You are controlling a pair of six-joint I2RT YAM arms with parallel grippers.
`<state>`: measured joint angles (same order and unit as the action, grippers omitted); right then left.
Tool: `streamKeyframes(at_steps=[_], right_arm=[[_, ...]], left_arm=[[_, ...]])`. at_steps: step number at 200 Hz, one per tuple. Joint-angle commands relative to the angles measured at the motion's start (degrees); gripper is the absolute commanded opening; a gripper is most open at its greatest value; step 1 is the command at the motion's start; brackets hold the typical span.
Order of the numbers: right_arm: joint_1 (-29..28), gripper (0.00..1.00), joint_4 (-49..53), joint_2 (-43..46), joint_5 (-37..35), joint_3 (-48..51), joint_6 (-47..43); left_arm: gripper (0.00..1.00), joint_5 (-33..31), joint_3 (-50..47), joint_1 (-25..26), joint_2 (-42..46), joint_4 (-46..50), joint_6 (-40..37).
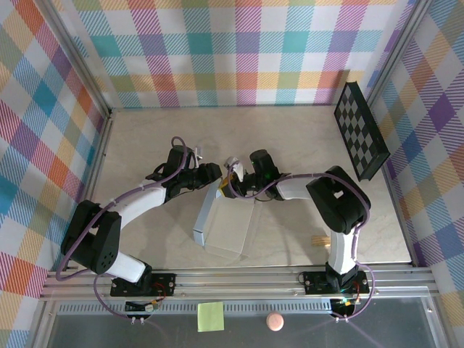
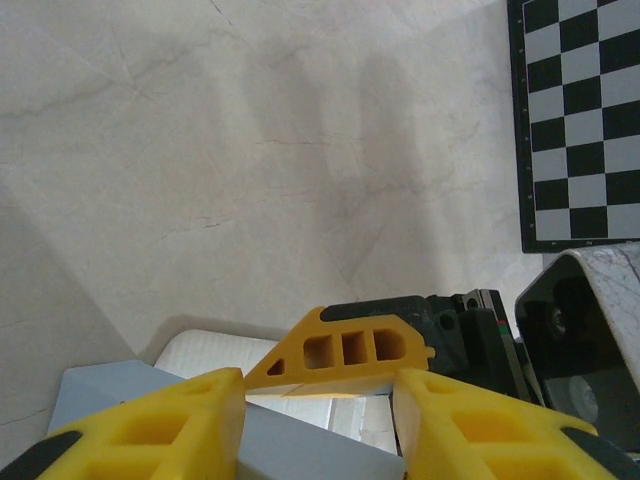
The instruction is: Fold the paper box
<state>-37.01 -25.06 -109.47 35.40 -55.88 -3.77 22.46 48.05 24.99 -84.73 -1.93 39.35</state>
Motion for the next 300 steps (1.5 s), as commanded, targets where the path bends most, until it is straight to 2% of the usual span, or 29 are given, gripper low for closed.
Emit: streamKeyframes(at_steps=[1,55,88,110,128,137,156,197,207,230,244,262,300], right_arm=[[-1.13,0.34,-2.53,-1.77,0.71,-2.72,-0.89],[-2.0,0.3,-2.65,-3.97,-0.58,-4.81,-0.51],[-2.51,0.19,-2.54,-4.43,-2.94,-4.99,-0.62],[-3.38,0.11,-1.88,-3.81,-7.53,-4.77,-0.96],[-4.6,0.04,-0.12,-2.58,-14.36,-4.68,-1.4],[-5.57,0.0,0.35,-1.94,-20.16,-4.52,-1.39],[-7.41,0.0,0.45,-1.06,-33.92,-3.97,-0.42],[-12.01,0.0,1.3,-1.62,-52.43,-4.78,4.06],[-12.64,0.0,2.68,-2.02,-51.91,-5.54,4.37],[-12.52,0.0,5.26,-2.21,-43.39,-5.66,3.71],[-11.83,0.12,5.24,-0.72,-38.2,-3.94,3.58],[-10.95,0.25,5.92,2.23,-34.84,-1.59,4.12],[-10.02,0.36,9.02,8.2,-32.16,1.65,3.33]], left_arm=[[0.42,2.15,-2.66,0.58,-1.22,5.41,-1.0],[0.41,2.6,-2.96,0.54,-0.86,5.0,-1.09],[0.41,2.53,-3.13,0.59,-0.44,5.08,-1.12],[0.41,2.55,-2.88,0.58,0.28,5.61,-1.12],[0.42,2.0,-2.93,0.58,1.67,6.32,-1.06],[0.43,1.81,-2.97,0.58,2.42,6.67,-1.09],[0.44,1.46,-2.95,0.58,3.8,7.45,-1.12],[0.49,1.09,-3.21,0.67,5.49,7.91,-0.75],[0.5,1.23,-3.22,0.67,5.58,8.15,-0.83],[0.53,0.06,-2.89,0.67,6.28,9.58,-2.32],[0.56,-1.64,-1.51,0.67,6.66,12.59,-4.57],[0.58,-3.62,1.0,0.62,7.07,16.99,-7.68],[0.64,-5.44,6.38,0.58,6.9,24.64,-12.67]])
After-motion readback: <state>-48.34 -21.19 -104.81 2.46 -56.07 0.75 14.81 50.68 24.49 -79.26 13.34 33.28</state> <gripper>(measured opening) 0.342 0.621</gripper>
